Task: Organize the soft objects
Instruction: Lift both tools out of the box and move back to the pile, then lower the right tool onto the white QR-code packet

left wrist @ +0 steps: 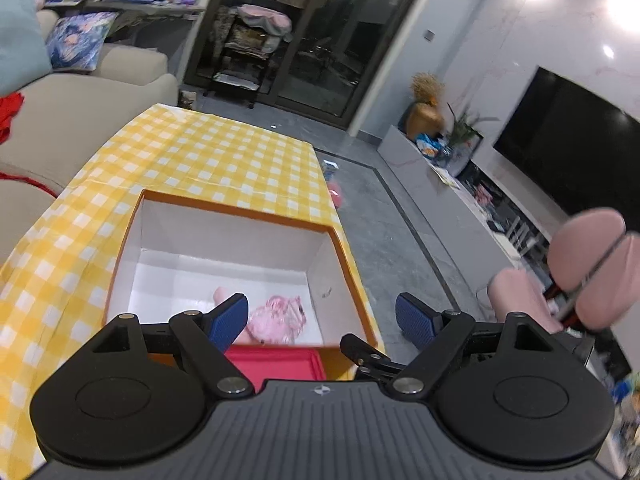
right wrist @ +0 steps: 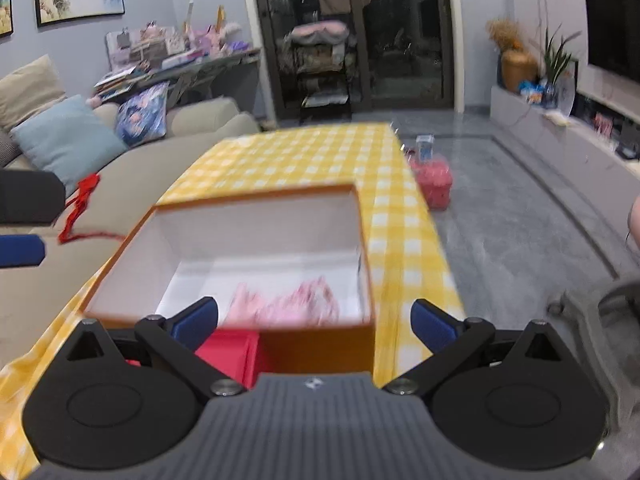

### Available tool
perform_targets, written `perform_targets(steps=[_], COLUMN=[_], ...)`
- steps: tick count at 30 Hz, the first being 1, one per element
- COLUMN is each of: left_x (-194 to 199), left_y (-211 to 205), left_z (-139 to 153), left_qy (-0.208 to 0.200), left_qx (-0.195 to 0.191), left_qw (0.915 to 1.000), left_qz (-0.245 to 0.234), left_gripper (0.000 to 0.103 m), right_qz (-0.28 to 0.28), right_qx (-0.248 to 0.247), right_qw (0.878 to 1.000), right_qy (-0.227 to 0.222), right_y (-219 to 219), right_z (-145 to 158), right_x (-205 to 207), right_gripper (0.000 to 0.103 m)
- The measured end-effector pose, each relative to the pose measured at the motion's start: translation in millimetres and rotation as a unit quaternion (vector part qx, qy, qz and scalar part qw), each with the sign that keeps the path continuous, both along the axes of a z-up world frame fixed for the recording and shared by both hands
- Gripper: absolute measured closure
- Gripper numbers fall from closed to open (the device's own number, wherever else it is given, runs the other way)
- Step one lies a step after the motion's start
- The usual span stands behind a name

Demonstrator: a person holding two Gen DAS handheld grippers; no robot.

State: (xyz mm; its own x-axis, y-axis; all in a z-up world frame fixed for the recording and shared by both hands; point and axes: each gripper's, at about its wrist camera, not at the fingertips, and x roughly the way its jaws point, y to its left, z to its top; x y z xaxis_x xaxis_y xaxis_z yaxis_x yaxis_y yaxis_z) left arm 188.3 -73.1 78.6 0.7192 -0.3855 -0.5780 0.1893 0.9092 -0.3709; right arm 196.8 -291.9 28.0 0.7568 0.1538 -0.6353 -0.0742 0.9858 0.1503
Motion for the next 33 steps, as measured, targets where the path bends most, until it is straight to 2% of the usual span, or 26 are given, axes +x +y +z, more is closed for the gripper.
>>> perform_targets(steps=[3,8,12,14,20,23,26,33], left_x=[-18,-55,-89,-103,-141,-154,-160,-162], left_y=[4,21,36,44,60,70,81,83], left_z=[-13,-41,-63,-75,-112,-121,-125,-142], left_qy=[0.001,0.030,0.056,0.081,0.126,0.137,0.143,0.160], left_qx=[0.034,0.072,0.092,0.089,0.093,0.087,0.070,0.088], left_qw=[0.9992,0.9964,0.9937,0.9924,0.9874,0.9868,0.9869,0.9832], left_qz=[-0.021,-0.034,-0.031,-0.027,-0.022,0.006,0.025,0.002], left_gripper=[0.005,0.005,0.005,0.005,0.005,0.005,0.005,0.005], right_qz=[0.007,0.009,0.013,0.011,0.022,0.024,0.009,0.025], right_qx=[-0.006,-0.078,-0.042,-0.031,-0.034,0.023,0.064,0.074], right_qw=[1.000,0.996,0.995,0.994,0.990,0.988,0.986,0.978], right_qy=[0.026,0.049,0.085,0.103,0.136,0.150,0.153,0.191], right_y=[3,19,21,23,39,35,32,44], right_z=[-6,-14,-24,-29,-42,-43,-44,-65], right_x=[-27,-65,-85,-92,-109,-114,-129,-133], right_gripper=[0.003,0.003,0.003,0.003,0.003,0.003,0.003,0.003])
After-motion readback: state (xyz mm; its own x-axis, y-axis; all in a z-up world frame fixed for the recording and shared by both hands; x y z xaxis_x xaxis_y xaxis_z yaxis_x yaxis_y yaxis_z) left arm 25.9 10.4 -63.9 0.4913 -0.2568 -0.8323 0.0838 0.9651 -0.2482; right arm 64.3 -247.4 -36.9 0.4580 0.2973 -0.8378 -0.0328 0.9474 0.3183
